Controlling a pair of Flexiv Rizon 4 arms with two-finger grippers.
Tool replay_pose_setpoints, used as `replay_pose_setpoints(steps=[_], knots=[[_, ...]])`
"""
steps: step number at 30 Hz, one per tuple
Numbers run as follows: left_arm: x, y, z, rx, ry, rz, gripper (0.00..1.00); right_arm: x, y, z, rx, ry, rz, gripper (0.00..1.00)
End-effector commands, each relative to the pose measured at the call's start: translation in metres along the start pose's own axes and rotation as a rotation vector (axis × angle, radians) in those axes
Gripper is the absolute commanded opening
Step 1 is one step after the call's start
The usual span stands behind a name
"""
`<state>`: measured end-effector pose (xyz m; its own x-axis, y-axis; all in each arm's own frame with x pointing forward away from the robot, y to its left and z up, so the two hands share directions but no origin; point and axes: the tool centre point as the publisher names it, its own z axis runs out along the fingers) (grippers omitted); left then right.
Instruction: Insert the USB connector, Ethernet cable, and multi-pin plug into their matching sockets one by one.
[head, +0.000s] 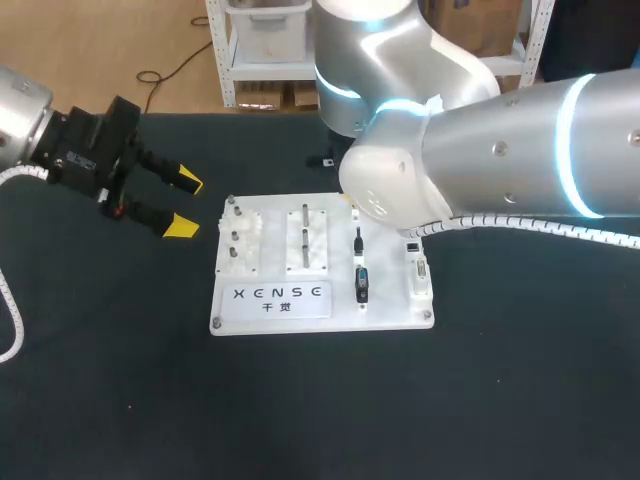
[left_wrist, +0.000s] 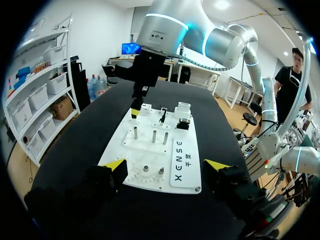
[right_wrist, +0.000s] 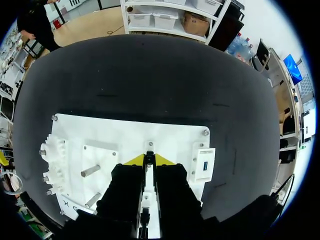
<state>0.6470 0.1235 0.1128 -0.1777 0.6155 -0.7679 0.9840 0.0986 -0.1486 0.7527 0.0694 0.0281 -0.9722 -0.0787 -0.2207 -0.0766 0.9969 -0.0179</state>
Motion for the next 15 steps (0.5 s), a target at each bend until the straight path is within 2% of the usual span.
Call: replay_pose_setpoints(steps=[1,7,15], knots=[[0.001,0.001,0.000,0.002,-0.002,0.003,1.00,0.004,-0.007,-0.020,-0.019,-0.056,-0.001,0.00],[0.001,0.001,0.000,0.002,-0.002,0.003,1.00,0.002,-0.016,-0.037,-0.037,-0.101,0.007,0.00],[0.001,0.001,0.000,0.002,-0.002,0.003,1.00,0.011,-0.052,-0.039,-0.019,-0.106,0.019,0.00]])
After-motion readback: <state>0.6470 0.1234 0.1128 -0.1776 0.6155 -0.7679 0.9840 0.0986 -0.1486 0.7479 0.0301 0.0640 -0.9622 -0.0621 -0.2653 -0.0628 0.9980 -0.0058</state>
